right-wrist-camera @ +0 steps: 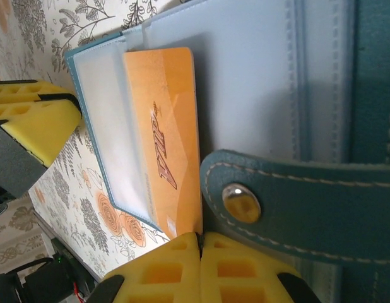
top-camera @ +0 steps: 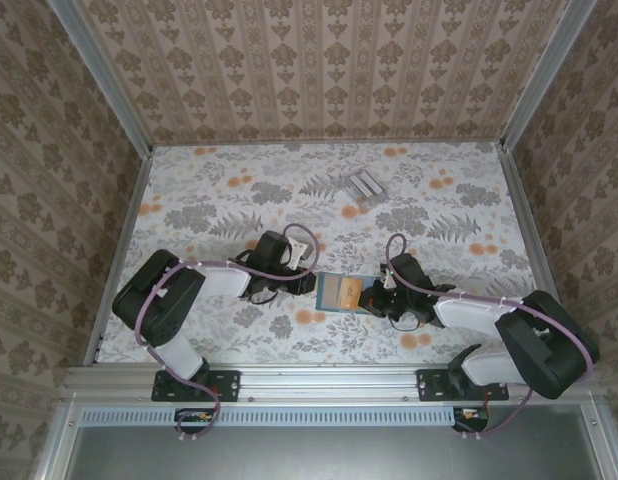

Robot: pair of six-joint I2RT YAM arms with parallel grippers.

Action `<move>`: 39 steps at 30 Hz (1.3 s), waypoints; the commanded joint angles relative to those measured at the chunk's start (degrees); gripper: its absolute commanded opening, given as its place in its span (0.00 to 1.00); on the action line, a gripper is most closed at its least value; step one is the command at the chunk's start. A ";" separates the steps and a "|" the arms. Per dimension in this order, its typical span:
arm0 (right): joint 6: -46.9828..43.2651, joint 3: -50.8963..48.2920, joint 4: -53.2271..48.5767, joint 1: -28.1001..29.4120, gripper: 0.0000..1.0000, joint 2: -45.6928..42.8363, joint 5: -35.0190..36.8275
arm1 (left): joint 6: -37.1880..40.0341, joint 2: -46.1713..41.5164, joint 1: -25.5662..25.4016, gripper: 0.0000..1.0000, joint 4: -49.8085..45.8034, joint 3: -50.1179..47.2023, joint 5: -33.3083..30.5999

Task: Put the credit cards into the card holder
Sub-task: Insert the credit card into the card slot.

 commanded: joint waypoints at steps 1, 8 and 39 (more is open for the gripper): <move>-1.98 1.66 0.15 0.09 0.00 2.08 -2.61 | -0.26 0.69 -0.56 0.17 -0.25 1.22 0.95; -2.01 2.30 2.94 0.55 0.00 5.99 -3.25 | -0.24 1.13 -0.54 0.17 -0.40 1.49 1.15; -0.23 9.47 2.94 5.45 0.29 12.41 -1.59 | -0.50 2.00 -0.61 0.17 -1.35 2.31 1.62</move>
